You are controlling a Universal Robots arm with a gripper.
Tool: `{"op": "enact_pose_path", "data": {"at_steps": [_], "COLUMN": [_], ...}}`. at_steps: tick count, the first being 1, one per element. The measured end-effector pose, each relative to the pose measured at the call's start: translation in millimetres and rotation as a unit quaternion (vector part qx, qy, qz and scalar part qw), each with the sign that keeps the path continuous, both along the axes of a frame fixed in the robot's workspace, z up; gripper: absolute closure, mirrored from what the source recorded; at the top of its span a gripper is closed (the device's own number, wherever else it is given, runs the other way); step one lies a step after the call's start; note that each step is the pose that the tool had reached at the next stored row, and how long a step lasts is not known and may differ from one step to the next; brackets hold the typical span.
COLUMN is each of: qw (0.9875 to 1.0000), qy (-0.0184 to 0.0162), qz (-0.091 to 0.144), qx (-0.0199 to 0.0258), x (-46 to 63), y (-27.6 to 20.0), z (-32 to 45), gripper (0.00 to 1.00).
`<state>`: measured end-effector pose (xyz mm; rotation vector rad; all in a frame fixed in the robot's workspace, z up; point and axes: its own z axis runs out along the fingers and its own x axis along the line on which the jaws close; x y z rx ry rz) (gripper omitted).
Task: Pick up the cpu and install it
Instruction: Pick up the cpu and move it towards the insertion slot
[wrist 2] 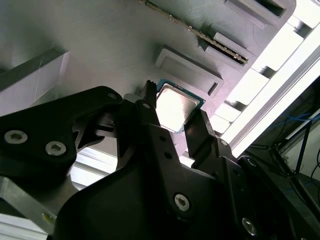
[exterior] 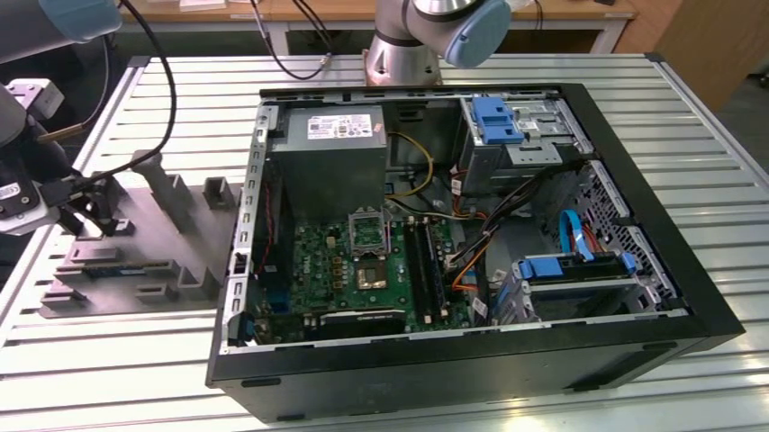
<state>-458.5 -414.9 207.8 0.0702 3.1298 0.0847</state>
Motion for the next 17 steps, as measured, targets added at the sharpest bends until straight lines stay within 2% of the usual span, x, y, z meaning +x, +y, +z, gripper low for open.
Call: {"op": "enact_pose_path", "data": {"at_steps": [17], "qw": [1.0000], "qy": [0.0000], "qz": [0.000], "qx": [0.0000], "x": [0.0], "y": [0.0], "z": [8.2], "gripper": [0.53]}}
